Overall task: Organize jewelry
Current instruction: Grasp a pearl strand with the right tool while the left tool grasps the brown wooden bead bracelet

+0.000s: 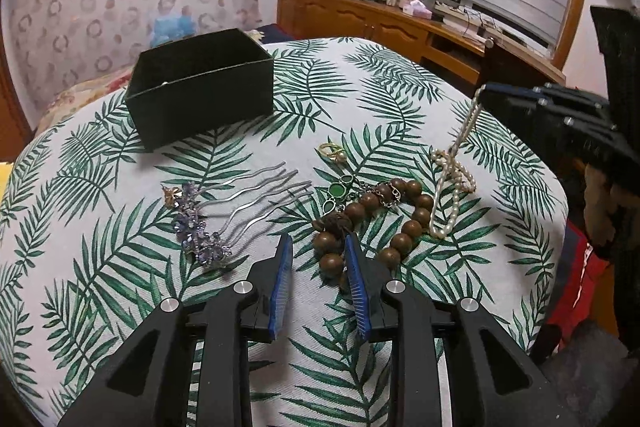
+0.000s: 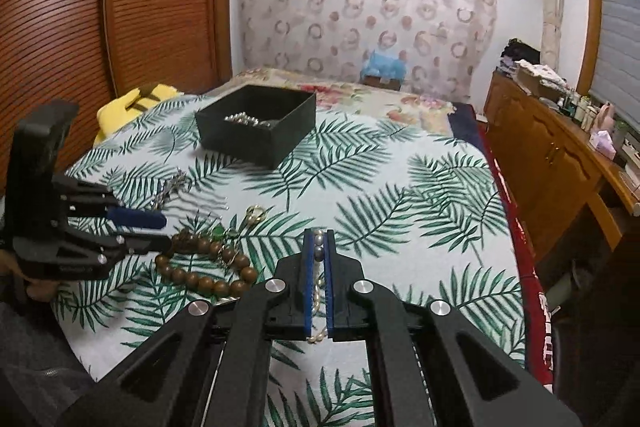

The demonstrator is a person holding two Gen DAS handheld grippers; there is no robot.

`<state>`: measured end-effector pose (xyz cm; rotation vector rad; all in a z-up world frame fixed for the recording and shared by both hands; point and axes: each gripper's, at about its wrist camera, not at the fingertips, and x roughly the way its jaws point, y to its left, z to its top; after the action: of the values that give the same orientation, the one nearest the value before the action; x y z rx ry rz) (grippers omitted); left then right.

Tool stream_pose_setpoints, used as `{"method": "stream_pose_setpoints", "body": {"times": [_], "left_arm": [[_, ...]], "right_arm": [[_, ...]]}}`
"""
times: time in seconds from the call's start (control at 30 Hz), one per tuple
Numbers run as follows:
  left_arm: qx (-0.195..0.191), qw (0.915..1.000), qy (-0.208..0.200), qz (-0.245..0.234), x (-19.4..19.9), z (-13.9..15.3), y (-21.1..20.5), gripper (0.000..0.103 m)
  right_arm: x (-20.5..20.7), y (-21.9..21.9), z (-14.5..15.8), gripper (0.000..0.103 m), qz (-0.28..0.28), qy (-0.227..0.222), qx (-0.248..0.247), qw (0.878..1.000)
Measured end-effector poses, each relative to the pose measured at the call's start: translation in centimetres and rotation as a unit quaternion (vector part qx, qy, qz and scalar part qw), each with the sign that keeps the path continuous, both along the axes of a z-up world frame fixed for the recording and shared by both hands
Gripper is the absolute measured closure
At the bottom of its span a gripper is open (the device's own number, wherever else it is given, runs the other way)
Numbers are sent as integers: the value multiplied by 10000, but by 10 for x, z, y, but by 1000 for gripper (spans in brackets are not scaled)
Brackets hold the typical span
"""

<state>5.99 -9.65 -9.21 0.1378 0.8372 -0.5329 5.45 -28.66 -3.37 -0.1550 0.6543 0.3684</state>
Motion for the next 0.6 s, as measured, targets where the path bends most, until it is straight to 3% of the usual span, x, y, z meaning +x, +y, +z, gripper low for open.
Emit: {"method": "stream_pose_setpoints", "body": {"times": [0.4,0.6], "left_arm": [[164,9998,136,-7,10,-7,-9,77],[239,9996,151,-92,16,-7,-15,89]], "right_arm": [[-1,-1,6,98,1,-82,62,9999],[1,4,6,98,71,-55,89,9999]]}}
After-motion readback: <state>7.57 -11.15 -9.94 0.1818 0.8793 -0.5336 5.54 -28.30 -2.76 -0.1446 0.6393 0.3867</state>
